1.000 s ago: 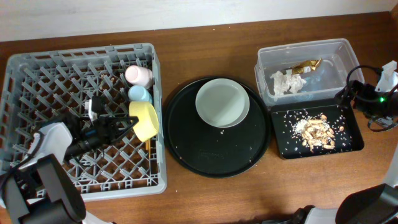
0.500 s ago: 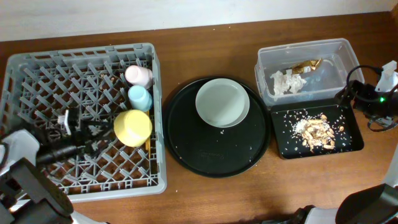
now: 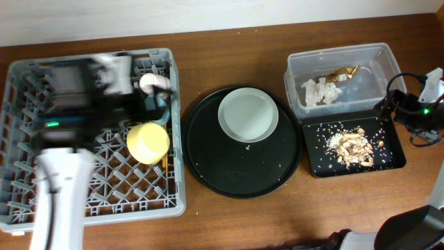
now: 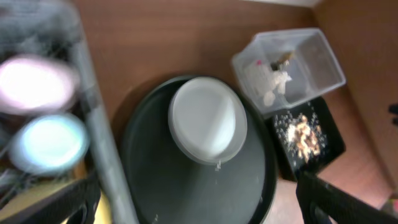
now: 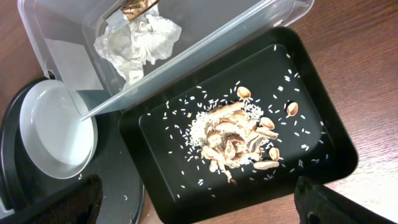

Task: Sort waste into correct bins and load items into the dishwasher rack
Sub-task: 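Reach the left gripper to the white plate and grasp its rim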

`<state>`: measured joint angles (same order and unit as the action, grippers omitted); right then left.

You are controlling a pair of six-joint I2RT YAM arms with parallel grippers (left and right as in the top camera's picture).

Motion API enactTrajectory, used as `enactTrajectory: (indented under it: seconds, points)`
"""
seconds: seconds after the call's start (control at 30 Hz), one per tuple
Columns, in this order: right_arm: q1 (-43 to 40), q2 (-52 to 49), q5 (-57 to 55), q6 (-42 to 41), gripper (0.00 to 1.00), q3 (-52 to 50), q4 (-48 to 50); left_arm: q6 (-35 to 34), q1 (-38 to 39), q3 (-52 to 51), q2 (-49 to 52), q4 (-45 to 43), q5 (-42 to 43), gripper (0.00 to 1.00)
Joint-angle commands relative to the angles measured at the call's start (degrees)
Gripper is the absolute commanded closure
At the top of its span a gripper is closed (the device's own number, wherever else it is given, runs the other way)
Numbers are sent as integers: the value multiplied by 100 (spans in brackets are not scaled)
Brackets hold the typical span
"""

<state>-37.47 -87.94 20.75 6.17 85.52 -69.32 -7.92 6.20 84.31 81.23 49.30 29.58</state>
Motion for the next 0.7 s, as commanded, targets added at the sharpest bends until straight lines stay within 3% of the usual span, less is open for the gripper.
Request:
enactTrajectory:
  seconds: [0.0, 0.13, 0.37, 0.67]
  points:
    - [-4, 4, -48, -4, 1, 90, -4, -638, 1755, 31, 557, -721, -2159, 1]
    - [-4, 4, -48, -7, 1, 90, -4, -675, 2872, 31, 1705, -1432, -3807, 1]
    - [-4, 4, -48, -7, 1, 90, -4, -964, 2907, 31, 3353, -2483, -3842, 2]
    - [-4, 4, -48, -7, 1, 90, -4, -968, 2889, 26, 4266, -2570, -3814, 4]
